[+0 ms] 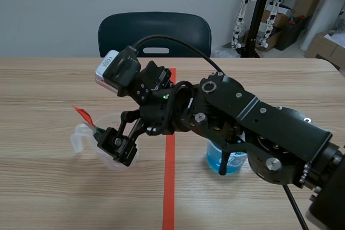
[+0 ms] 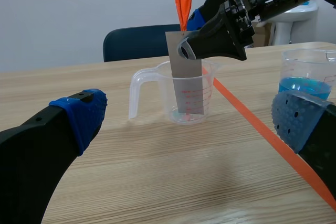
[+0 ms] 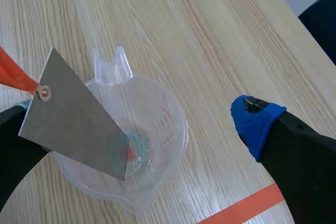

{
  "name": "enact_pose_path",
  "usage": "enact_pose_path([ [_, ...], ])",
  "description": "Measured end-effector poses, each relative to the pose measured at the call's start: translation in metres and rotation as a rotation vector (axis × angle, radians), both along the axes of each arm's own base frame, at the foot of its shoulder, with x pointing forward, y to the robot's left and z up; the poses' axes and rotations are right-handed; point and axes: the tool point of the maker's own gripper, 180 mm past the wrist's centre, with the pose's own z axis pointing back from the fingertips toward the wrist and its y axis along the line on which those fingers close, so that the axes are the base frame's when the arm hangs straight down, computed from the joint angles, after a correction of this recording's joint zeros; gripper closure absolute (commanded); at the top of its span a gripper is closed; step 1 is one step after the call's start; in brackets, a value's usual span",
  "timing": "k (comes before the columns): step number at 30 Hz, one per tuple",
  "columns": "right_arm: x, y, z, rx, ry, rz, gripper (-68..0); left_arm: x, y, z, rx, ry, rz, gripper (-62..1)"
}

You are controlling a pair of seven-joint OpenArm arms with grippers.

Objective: Do the redox reaction experiment. return to the home posture

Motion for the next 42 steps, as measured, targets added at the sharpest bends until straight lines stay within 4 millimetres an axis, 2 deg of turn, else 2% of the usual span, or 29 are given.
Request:
enact_pose_path([
  [7, 0.000, -0.001, -0.001, -0.006, 0.006, -0.003, -63.0, 0.001, 0.007, 0.000, 0.008, 0.001, -0.032, -62.3],
  [10, -0.003, 0.003, 0.008, 0.014, 0.018, 0.003, -63.0, 0.009, 0.011, 0.003, 0.021, -0.021, -0.056, -62.3],
  [12, -0.008, 0.008, 0.024, 0.047, 0.009, 0.038, -63.0, 0.017, 0.014, 0.005, 0.036, -0.045, -0.070, -62.3],
  [16, -0.010, 0.013, 0.071, 0.141, -0.031, 0.046, -63.0, 0.029, 0.020, 0.010, 0.063, -0.084, -0.094, -62.3],
  [20, -0.015, 0.007, 0.110, 0.213, -0.061, 0.054, -63.0, 0.040, 0.021, 0.014, 0.067, -0.119, -0.095, -62.3],
  [23, -0.020, -0.002, 0.129, 0.238, -0.087, 0.066, -63.0, 0.047, 0.021, 0.016, 0.068, -0.143, -0.093, -62.3],
  [28, -0.024, -0.022, 0.147, 0.261, -0.095, 0.070, -63.0, 0.053, 0.020, 0.019, 0.021, -0.148, -0.110, -62.3],
  [35, -0.005, -0.063, 0.156, 0.224, -0.133, -0.004, -63.0, 0.063, 0.020, 0.022, 0.000, -0.164, -0.120, -62.3],
  [38, 0.005, -0.080, 0.159, 0.213, -0.142, -0.043, -63.0, 0.079, 0.019, 0.010, 0.032, -0.092, -0.114, -62.3],
  [42, 0.016, -0.104, 0.160, 0.184, -0.145, -0.092, -63.0, 0.100, 0.013, 0.006, 0.076, -0.031, -0.118, -62.3],
])
